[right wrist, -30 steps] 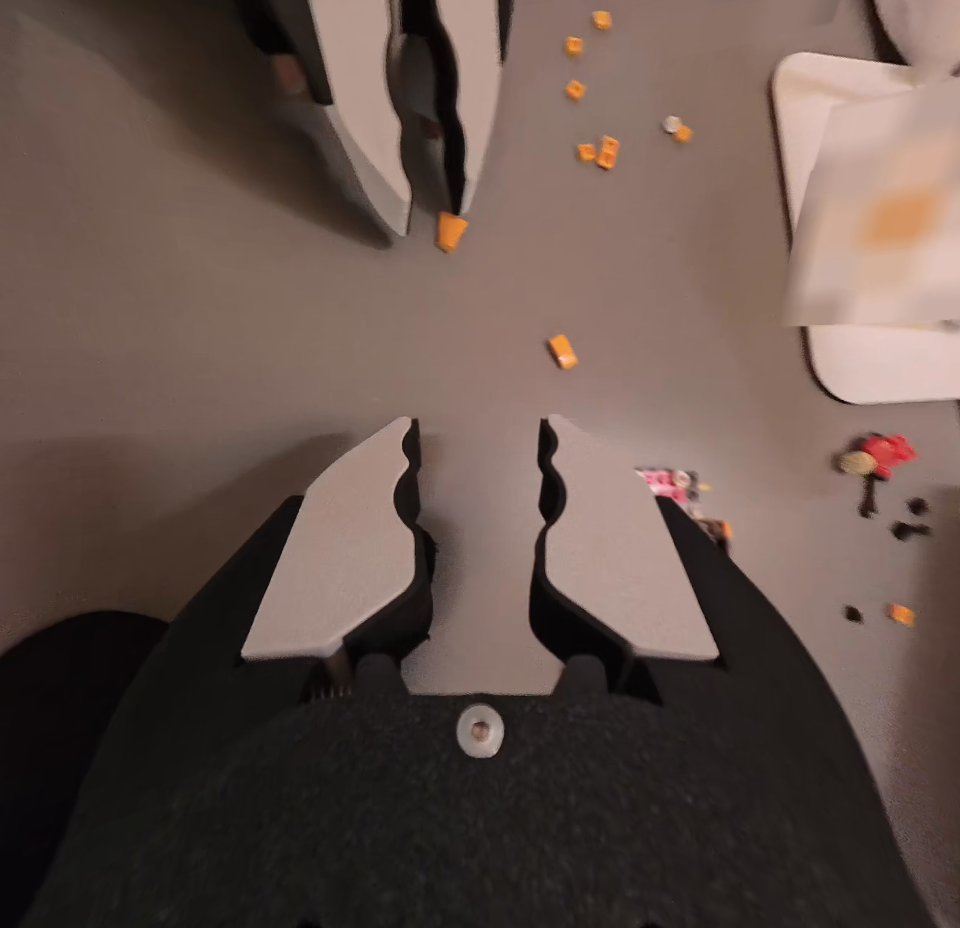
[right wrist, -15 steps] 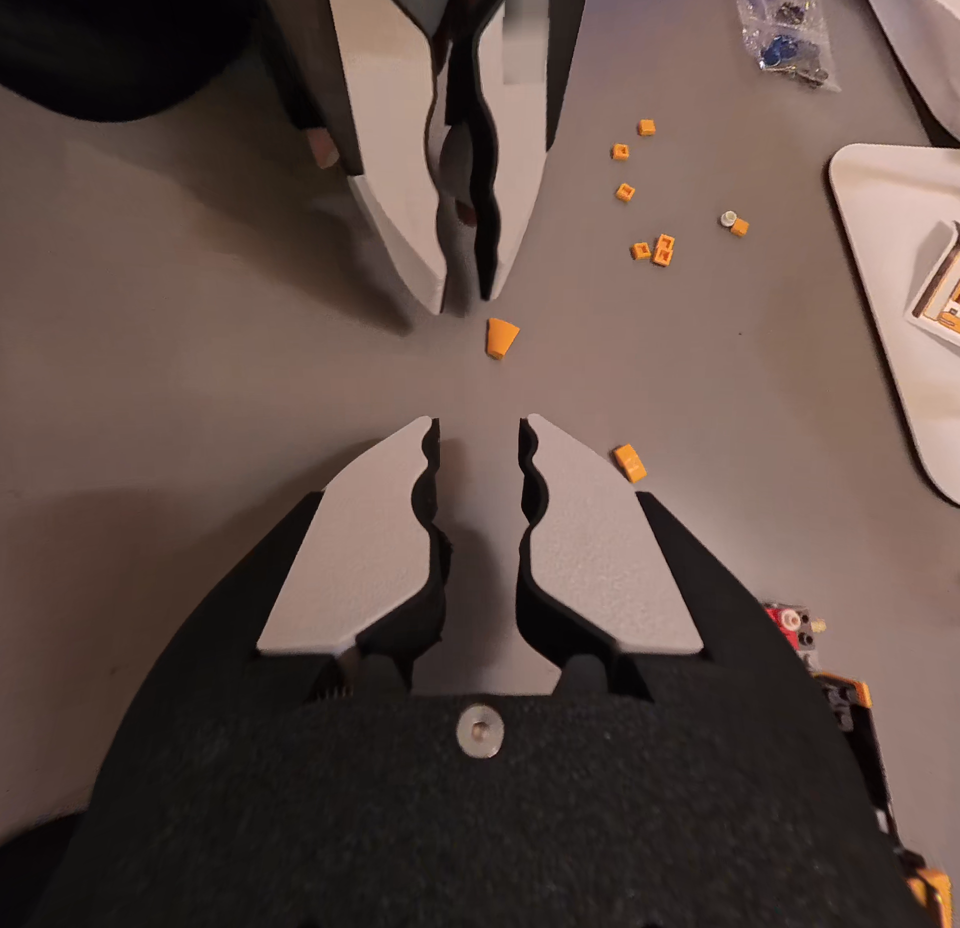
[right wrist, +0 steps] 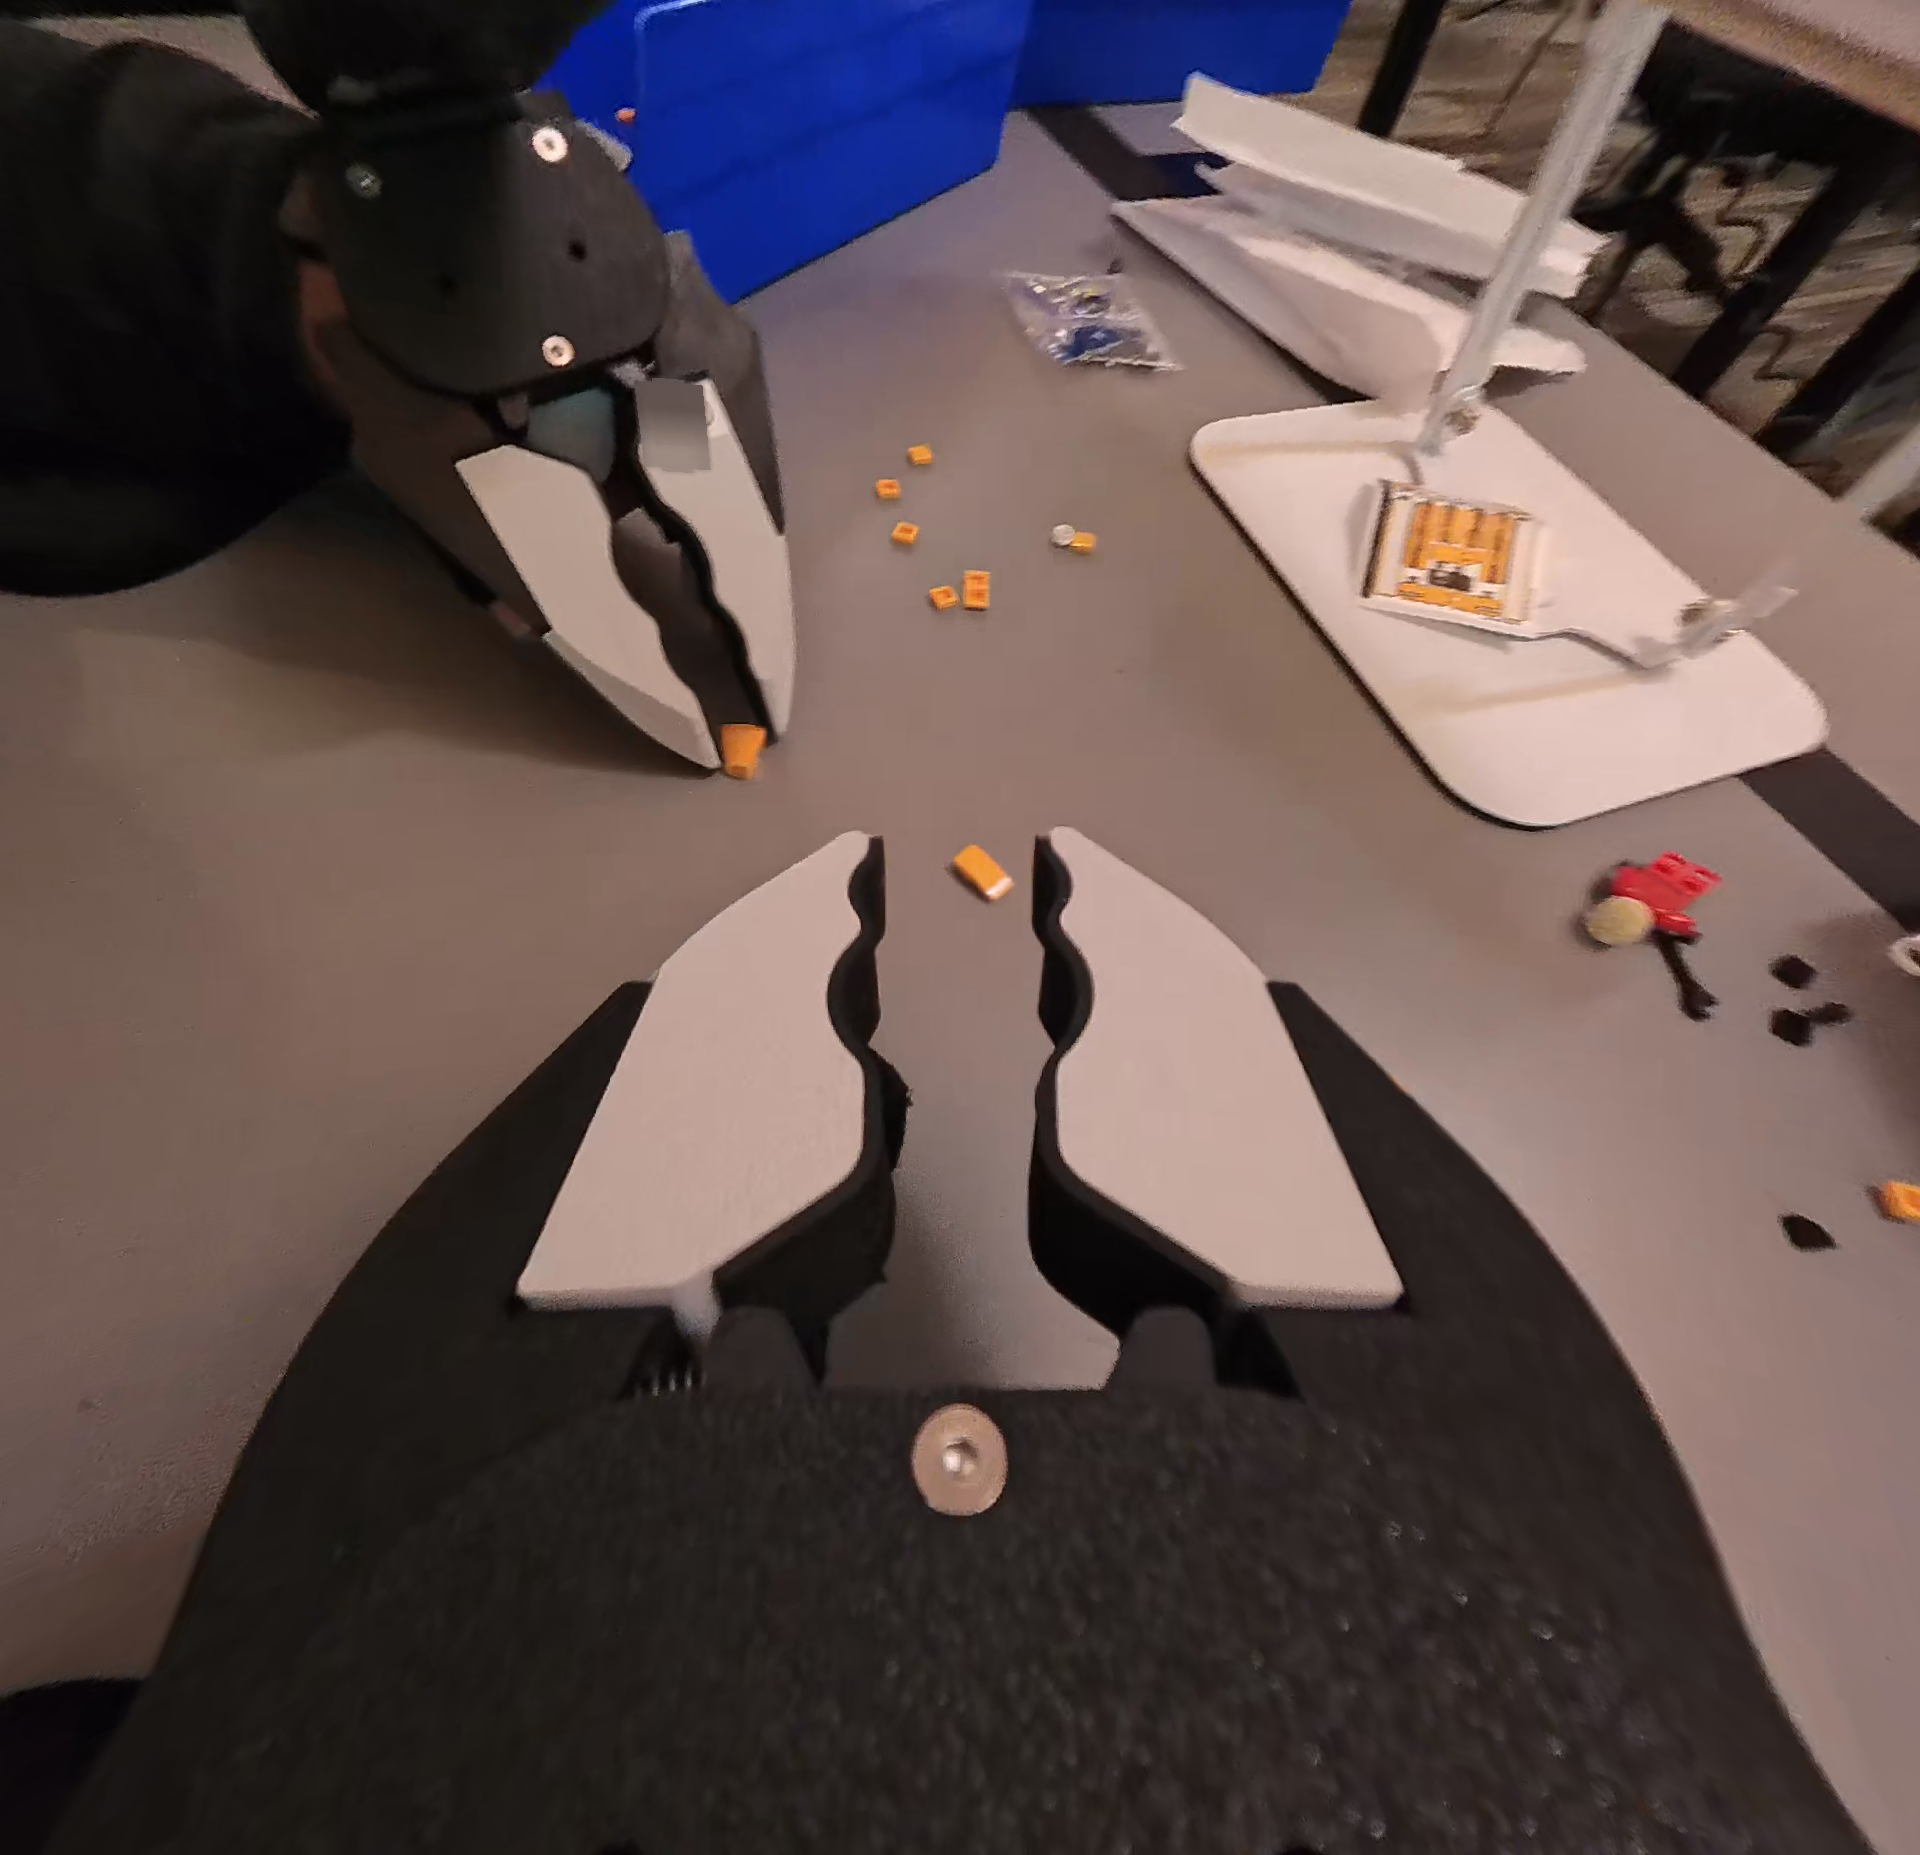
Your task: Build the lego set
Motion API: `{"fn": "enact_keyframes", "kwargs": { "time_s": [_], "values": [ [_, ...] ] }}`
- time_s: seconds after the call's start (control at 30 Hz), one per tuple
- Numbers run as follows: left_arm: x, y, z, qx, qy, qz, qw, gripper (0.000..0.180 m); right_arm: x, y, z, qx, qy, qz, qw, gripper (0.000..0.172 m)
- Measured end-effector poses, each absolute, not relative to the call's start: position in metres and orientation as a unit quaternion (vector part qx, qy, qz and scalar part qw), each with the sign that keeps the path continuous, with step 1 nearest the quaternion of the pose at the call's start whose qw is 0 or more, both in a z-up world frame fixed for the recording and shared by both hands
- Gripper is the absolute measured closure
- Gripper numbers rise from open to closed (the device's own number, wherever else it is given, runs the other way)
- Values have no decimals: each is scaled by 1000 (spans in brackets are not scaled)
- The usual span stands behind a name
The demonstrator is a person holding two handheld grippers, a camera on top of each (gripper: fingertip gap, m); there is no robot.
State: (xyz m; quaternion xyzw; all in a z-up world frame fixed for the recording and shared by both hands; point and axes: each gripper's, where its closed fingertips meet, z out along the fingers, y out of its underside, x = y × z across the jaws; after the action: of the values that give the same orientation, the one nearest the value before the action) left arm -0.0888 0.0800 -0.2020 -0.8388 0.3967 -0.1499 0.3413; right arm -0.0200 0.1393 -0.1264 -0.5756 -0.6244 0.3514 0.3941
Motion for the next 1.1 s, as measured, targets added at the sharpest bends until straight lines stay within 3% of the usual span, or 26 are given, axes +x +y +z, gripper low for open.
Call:
{"fn": "enact_keyframes", "kwargs": {
  "time_s": [0.3,0.57,0.8,1.1],
  "values": [
    [-94,82,-201,-865,344,-162,328,166,44,222,-107,-641,-533,258,488,142],
    [-98,84,-198,-871,319,-171,331,166,87,237,-164,-684,-579,235,376,94],
    [-95,84,-198,-867,321,-180,336,166,87,240,-192,-671,-640,229,296,88],
    [-92,84,-197,-862,320,-199,338,166,64,232,-198,-645,-670,246,273,88]
  ]
}}
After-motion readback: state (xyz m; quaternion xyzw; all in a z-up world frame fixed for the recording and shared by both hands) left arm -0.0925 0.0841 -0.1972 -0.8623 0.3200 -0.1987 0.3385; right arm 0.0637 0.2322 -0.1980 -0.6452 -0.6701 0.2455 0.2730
